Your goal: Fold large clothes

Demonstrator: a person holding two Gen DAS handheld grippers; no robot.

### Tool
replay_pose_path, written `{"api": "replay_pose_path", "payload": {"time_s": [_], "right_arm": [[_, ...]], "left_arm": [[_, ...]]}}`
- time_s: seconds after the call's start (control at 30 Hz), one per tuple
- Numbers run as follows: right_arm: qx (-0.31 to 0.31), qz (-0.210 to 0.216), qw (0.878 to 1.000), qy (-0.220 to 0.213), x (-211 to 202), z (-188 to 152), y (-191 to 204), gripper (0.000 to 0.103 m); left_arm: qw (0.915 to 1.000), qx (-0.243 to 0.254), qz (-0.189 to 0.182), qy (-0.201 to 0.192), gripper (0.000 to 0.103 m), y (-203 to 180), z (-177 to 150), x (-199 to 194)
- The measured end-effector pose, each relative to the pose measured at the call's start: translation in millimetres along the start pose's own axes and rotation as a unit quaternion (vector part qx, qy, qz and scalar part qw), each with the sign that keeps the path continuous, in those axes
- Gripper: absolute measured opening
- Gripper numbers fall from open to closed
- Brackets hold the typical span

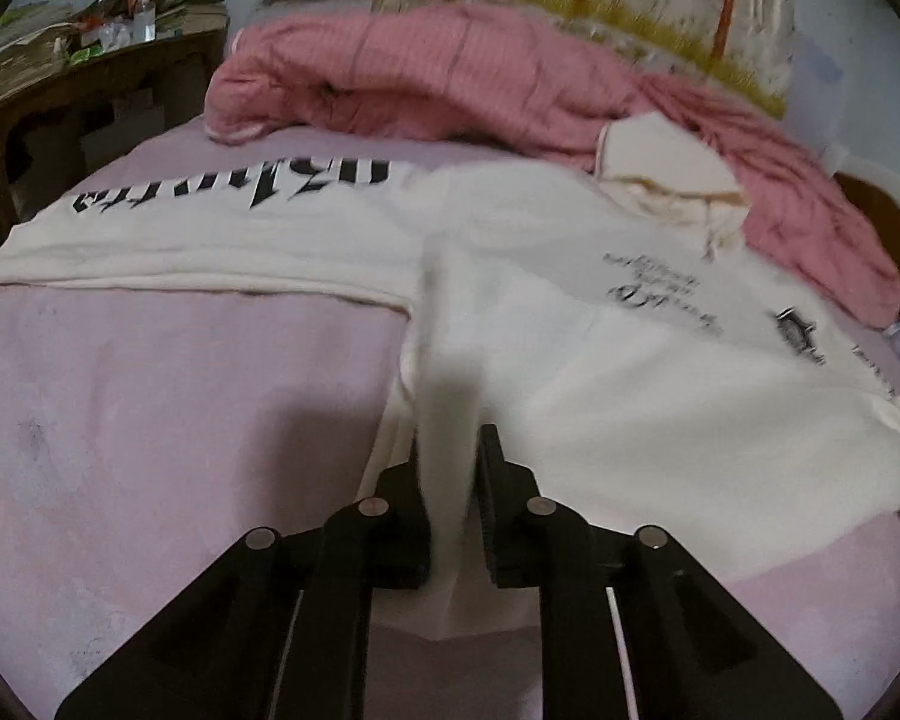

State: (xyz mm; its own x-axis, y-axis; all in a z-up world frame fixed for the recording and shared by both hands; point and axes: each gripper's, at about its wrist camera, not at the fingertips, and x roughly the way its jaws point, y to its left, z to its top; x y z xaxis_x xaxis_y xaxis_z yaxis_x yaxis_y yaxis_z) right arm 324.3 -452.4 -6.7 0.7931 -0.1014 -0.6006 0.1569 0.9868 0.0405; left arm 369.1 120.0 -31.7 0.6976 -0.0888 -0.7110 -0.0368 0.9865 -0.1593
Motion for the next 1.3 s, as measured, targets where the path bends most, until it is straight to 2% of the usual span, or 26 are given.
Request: {"api": "replay_pose_path", "payload": {"time_s": [0.07, 0.2, 0.27, 0.3, 0.33, 0.37, 0.43, 0.5, 0.57, 0.6, 0.63, 0.7, 0.73, 0.77, 0.83, 0.87, 0.93, 1.0, 1.07, 1.17, 1.3], "right_arm": [[0.013, 0.001, 0.999, 0.033, 14, -2, -6, 0.012], [0.024, -0.006, 0.999, 0.040, 16, -4, -12, 0.013], [0.027, -0.011, 0.999, 0.041, 17, -3, -13, 0.019], [0.029, -0.016, 0.999, 0.036, 14, -3, -13, 0.022], [0.031, -0.028, 0.999, 0.020, 7, -3, -14, 0.022], [0.030, -0.035, 0.999, 0.006, 0, -2, -14, 0.024], [0.022, -0.043, 0.999, -0.020, -15, 0, -13, 0.030], [0.006, -0.049, 0.997, -0.052, -31, 3, -10, 0.038], [-0.015, -0.047, 0.995, -0.085, -47, 7, -4, 0.038], [-0.018, -0.043, 0.994, -0.097, -53, 9, -1, 0.038], [-0.016, -0.028, 0.994, -0.106, -58, 13, 1, 0.038], [-0.008, 0.002, 0.994, -0.105, -60, 22, 5, 0.038], [-0.001, 0.020, 0.995, -0.093, -55, 28, 9, 0.038], [0.003, 0.027, 0.996, -0.081, -49, 32, 11, 0.038], [0.005, 0.040, 0.999, -0.018, -15, 35, 17, 0.035], [0.009, 0.027, 1.000, 0.000, 0, 32, 18, 0.034], [0.012, 0.008, 0.999, 0.037, 28, 20, 17, 0.033], [0.030, 0.017, 0.996, 0.078, 48, 11, 9, 0.032], [0.044, 0.024, 0.996, 0.078, 48, 11, 3, 0.031], [0.030, 0.010, 0.996, 0.083, 51, 7, 8, 0.031], [0.024, 0.004, 0.997, 0.079, 51, 6, 9, 0.031]], "left_arm": [[0.9998, 0.011, 0.016, -0.002, 0.020, -4, -3, 2], [0.9992, 0.025, 0.031, 0.004, 0.029, -8, -4, 7], [0.9990, 0.023, 0.038, -0.009, 0.049, -8, -5, 0], [0.9985, 0.024, 0.045, -0.018, 0.074, -7, -6, -4], [0.9983, 0.026, 0.043, -0.029, 0.091, -6, -7, -10], [0.9978, 0.031, 0.037, -0.045, 0.093, -8, -7, -16], [0.9949, 0.040, 0.035, -0.085, 0.093, -12, -6, -28], [0.9872, 0.054, 0.029, -0.147, 0.093, -19, -5, -49], [0.9804, 0.068, 0.012, -0.185, 0.092, -26, -2, -63], [0.9793, 0.076, 0.001, -0.188, 0.083, -29, 2, -65], [0.9803, 0.085, -0.013, -0.178, 0.060, -32, 7, -63], [0.9861, 0.092, -0.017, -0.137, 0.037, -40, 18, -48], [0.9894, 0.093, 0.000, -0.111, 0.031, -42, 23, -35], [0.9918, 0.092, 0.015, -0.088, 0.030, -44, 27, -21], [0.9943, 0.085, 0.030, -0.059, 0.028, -39, 28, 6], [0.9951, 0.082, 0.039, -0.039, 0.026, -34, 26, 19], [0.9981, 0.057, 0.025, -0.006, 0.023, -24, 24, 37], [0.9991, 0.038, 0.018, -0.005, 0.023, -17, 24, 38], [0.9983, 0.047, 0.034, 0.001, 0.022, -21, 20, 42], [0.9938, 0.084, 0.072, 0.002, 0.021, -37, 16, 45], [0.9948, 0.078, 0.064, -0.003, 0.021, -31, 18, 41]]}}
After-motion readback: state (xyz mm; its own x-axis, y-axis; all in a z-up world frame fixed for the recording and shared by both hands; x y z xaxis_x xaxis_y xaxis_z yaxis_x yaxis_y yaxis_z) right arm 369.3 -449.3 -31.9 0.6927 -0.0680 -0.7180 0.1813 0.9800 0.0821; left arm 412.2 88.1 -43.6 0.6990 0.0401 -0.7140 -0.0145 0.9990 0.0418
